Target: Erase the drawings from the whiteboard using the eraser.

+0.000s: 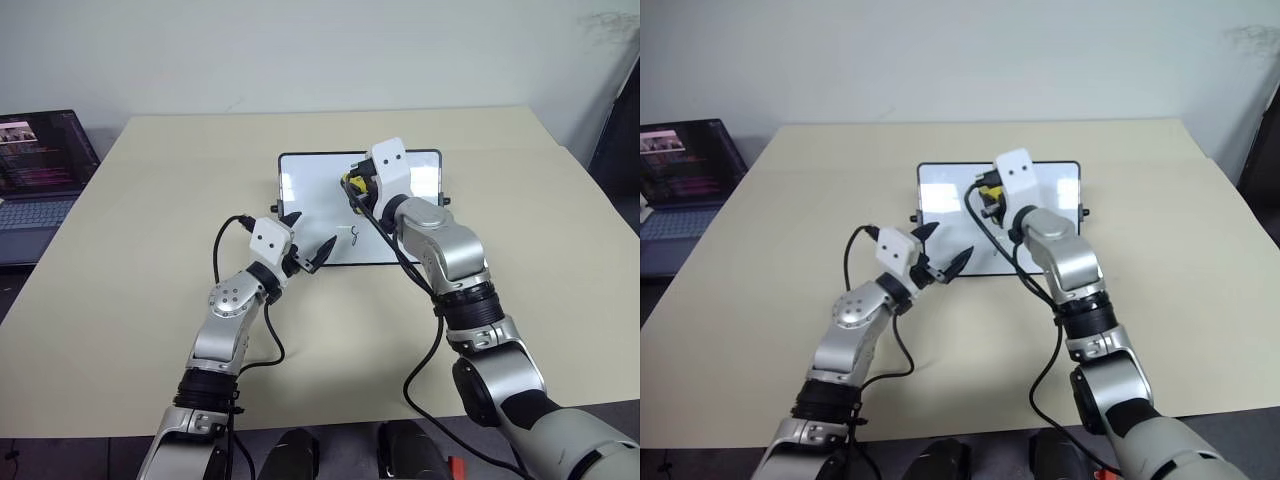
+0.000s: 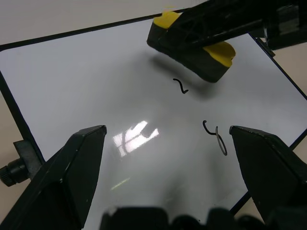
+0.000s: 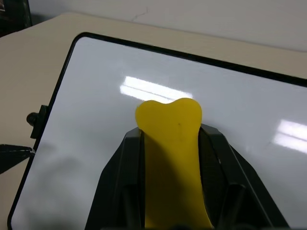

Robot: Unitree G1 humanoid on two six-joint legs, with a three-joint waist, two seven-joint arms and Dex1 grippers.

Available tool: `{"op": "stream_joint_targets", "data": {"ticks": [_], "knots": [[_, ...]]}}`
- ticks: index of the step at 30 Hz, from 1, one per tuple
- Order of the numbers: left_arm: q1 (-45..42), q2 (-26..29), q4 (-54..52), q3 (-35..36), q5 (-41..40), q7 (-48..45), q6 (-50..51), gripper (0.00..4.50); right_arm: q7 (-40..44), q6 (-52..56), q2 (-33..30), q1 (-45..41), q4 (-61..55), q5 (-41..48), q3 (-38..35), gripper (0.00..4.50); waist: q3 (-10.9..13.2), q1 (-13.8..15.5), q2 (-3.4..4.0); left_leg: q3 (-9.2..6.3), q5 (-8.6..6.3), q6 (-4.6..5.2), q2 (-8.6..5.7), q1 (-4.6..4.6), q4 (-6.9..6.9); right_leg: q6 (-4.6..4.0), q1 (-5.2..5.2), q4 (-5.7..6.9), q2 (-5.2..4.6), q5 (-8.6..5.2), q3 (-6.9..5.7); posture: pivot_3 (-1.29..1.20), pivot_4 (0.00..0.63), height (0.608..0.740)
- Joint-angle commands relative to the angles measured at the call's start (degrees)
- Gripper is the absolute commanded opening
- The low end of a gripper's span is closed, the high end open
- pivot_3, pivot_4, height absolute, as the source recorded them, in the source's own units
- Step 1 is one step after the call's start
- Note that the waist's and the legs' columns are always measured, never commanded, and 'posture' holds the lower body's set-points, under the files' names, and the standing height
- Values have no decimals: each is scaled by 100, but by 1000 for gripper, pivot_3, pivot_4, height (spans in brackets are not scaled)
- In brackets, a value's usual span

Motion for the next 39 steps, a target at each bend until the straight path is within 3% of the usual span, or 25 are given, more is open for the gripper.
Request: {"op": "stream_joint_targets", "data": {"ticks": [1,10,18,39], "knots": [[23,43,-392,83,-10,90,35,4500,65,-352,-52,-62,9,-166,124,1333,0,-3,0,0,0,0,0,0,0,0,0,0,0,0,0,0,150,740],[143,163,-525,110,-22,64,107,4500,394,-891,-285,268,333,-666,723,1333,0,-21,0,1,0,0,2,1,0,0,0,2,0,0,1,0,150,740],[78,259,-497,155,-63,62,115,4500,515,-881,-283,528,286,-799,822,1333,-2,-19,1,1,0,0,1,8,2,-1,6,8,0,0,2,0,150,740],[-86,132,-303,59,-37,5,29,4500,466,-1486,-239,-192,1155,-941,600,1333,-2,-30,1,1,8,-11,3,21,1,-10,10,17,3,7,3,0,150,740]]}}
